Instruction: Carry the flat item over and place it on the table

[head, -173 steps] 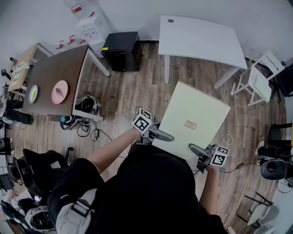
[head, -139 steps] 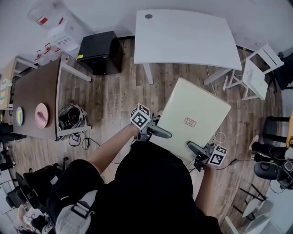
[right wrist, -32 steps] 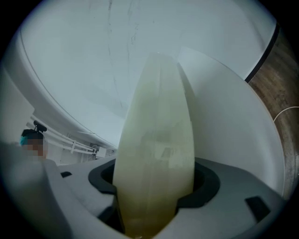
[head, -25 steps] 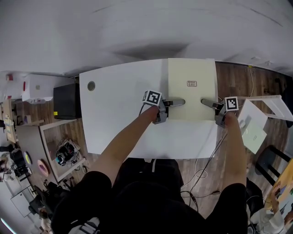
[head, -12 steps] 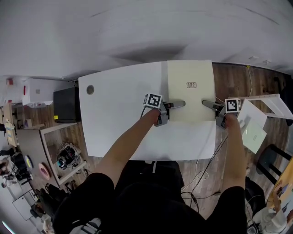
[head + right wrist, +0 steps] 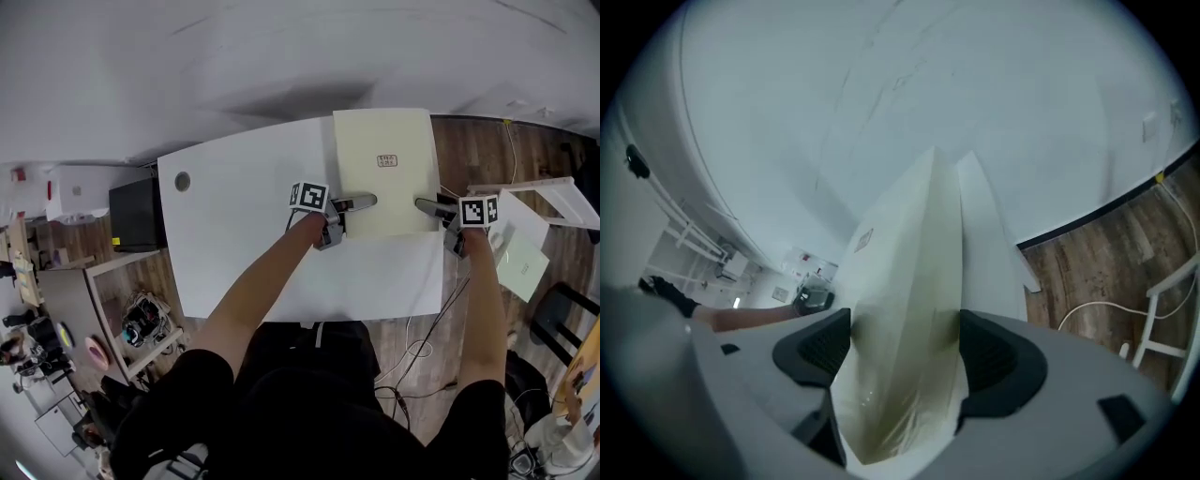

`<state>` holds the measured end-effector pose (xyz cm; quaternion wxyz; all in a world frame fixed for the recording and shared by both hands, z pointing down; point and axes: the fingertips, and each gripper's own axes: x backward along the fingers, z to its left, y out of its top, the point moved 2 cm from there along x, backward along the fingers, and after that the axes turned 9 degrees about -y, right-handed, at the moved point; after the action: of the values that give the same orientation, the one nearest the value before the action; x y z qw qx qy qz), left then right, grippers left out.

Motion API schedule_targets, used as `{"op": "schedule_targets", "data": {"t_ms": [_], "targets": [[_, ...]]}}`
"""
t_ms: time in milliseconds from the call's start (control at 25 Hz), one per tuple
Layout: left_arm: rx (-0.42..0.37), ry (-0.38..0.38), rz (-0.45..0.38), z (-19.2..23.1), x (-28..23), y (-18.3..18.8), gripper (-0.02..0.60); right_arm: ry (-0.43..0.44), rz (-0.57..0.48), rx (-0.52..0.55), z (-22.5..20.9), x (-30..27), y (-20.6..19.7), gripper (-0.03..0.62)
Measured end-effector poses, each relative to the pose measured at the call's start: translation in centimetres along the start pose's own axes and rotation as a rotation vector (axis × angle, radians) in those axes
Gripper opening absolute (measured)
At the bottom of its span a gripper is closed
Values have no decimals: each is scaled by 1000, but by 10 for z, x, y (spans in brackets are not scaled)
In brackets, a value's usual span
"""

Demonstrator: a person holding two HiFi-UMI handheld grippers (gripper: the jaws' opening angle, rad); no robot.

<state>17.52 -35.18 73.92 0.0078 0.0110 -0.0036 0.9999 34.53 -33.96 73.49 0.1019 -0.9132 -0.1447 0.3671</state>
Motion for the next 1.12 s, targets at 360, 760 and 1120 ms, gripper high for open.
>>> {"op": "schedule_targets", "data": {"t_ms": [360,760,1120], "targets": [[-32,28,-30,-3,5,7,308,-31,-3,-28,-6,-7,-4,348],[-166,193,-44,-5,22,20,333,-67,-33,-19,-12,2,3,314],[-156,291,-65,1,23,13,347,-44,-9,-25,-2,-1,-10,313]]}}
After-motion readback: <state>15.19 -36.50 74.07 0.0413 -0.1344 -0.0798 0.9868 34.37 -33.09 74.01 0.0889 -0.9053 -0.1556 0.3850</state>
